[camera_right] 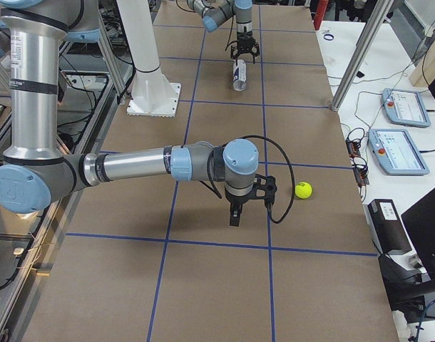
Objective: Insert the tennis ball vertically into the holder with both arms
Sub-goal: 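Move the left gripper down over the lying Wilson tube and grasp it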
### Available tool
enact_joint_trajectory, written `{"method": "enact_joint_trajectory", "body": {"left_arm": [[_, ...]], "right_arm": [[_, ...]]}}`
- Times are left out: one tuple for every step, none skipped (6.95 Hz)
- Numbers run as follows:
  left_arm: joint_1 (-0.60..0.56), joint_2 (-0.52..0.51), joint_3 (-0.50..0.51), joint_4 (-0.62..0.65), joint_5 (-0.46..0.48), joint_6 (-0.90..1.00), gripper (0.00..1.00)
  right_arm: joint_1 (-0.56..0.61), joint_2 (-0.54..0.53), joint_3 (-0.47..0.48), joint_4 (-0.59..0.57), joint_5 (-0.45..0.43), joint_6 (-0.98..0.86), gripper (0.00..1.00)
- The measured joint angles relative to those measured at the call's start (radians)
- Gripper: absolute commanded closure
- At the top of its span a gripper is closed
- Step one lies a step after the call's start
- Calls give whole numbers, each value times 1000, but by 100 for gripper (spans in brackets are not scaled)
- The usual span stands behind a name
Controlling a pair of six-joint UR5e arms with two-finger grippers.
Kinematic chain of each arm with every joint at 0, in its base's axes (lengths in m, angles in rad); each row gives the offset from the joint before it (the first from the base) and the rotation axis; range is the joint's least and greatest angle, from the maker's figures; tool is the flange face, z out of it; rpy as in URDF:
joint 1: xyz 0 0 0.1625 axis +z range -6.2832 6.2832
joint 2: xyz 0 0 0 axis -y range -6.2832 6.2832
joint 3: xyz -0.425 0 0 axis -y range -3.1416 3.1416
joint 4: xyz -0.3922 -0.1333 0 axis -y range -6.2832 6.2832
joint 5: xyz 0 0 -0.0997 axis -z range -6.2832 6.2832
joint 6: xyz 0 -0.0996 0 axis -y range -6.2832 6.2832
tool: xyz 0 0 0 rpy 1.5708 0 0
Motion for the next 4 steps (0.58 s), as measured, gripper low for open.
{"method": "enact_joint_trajectory", "body": {"left_arm": [[20, -7, 24, -1, 15, 2, 1], [33, -18, 52, -2, 31, 3, 1], [53, -26, 76, -9, 66, 3, 1], [74, -30, 97, -22, 106, 4, 1]], "right_arm": [[0, 2, -2, 0, 1, 1, 0], [0, 3, -3, 0, 1, 1, 0], [0, 3, -3, 0, 1, 1, 0], [0, 3, -4, -1, 1, 1, 0]]}}
